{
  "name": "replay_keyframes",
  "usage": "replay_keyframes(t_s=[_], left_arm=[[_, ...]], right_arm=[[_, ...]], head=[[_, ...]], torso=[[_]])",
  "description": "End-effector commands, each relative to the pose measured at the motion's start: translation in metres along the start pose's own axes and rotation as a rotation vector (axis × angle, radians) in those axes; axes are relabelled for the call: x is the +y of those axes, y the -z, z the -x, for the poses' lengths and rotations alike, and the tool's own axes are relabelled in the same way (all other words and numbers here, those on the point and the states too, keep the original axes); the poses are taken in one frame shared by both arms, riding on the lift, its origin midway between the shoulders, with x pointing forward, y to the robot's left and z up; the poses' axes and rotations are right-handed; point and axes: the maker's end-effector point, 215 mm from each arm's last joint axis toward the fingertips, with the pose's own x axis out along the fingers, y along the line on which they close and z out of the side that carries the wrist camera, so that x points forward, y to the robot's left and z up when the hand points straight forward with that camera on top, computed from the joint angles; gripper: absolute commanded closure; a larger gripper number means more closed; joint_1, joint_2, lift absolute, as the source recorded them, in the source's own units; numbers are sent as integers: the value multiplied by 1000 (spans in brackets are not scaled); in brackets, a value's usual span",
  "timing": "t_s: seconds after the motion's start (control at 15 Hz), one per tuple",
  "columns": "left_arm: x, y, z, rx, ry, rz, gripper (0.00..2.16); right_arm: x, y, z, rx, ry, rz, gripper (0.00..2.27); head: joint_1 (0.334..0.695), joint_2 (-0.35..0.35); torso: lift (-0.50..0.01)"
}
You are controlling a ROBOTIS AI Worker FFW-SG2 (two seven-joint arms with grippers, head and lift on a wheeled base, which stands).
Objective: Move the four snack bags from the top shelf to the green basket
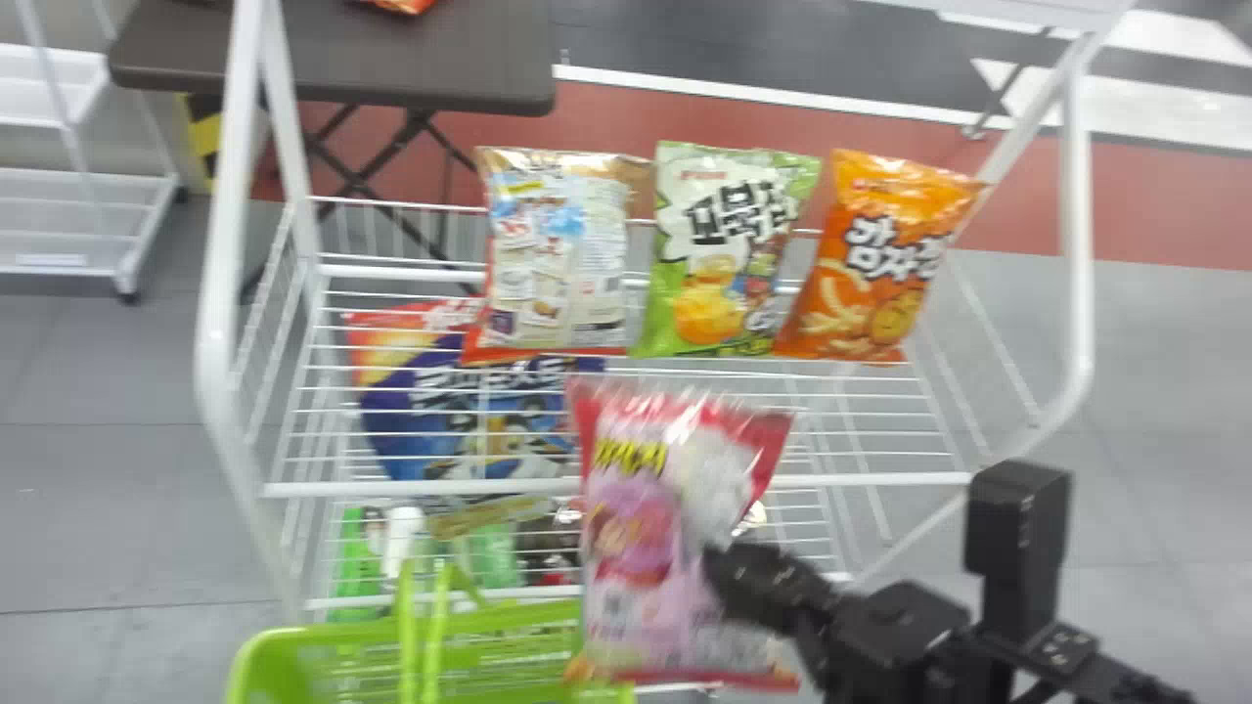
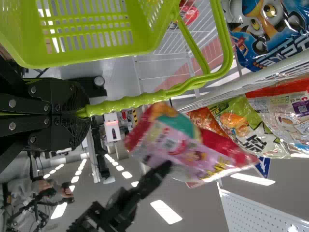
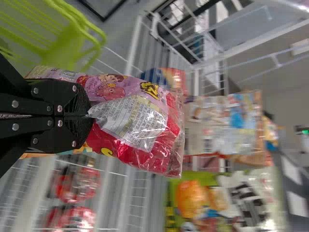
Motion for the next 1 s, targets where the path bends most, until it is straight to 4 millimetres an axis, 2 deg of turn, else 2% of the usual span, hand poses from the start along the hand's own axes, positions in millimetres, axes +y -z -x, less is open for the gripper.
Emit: replay_keyframes(t_s=[0.0, 0.13, 0.33, 0.47, 0.6, 0.67, 0.8, 0.93], left_arm=[[-1, 0, -1, -1, 2, -1, 1666], [-2, 0, -3, -7, 7, 1, 1666], [-4, 3, -4, -1, 13, 2, 1666], [-8, 4, -7, 10, 17, -10, 1666], [-11, 8, -10, 31, 18, -21, 1666], [-11, 9, -10, 33, 16, -19, 1666], [-10, 10, -10, 35, 15, -19, 1666], [-11, 10, -10, 34, 21, -18, 1666]], right_arm=[[8, 61, 13, 190, -28, -130, 2020], [15, 89, 10, 254, -56, -191, 2020], [22, 108, -13, 263, -100, -247, 2020], [23, 98, -41, 187, -113, -229, 2017], [37, 99, -63, 185, -150, -243, 2017], [50, 106, -72, 211, -171, -233, 2017], [77, 126, -86, 266, -193, -194, 2017], [84, 142, -91, 311, -173, -148, 2017]], head=[[695, -325], [695, -350], [695, -350], [695, -350], [695, -350], [695, -332], [695, -254], [695, -189]], torso=[[0], [0], [0], [0], [0], [0], [0], [0]])
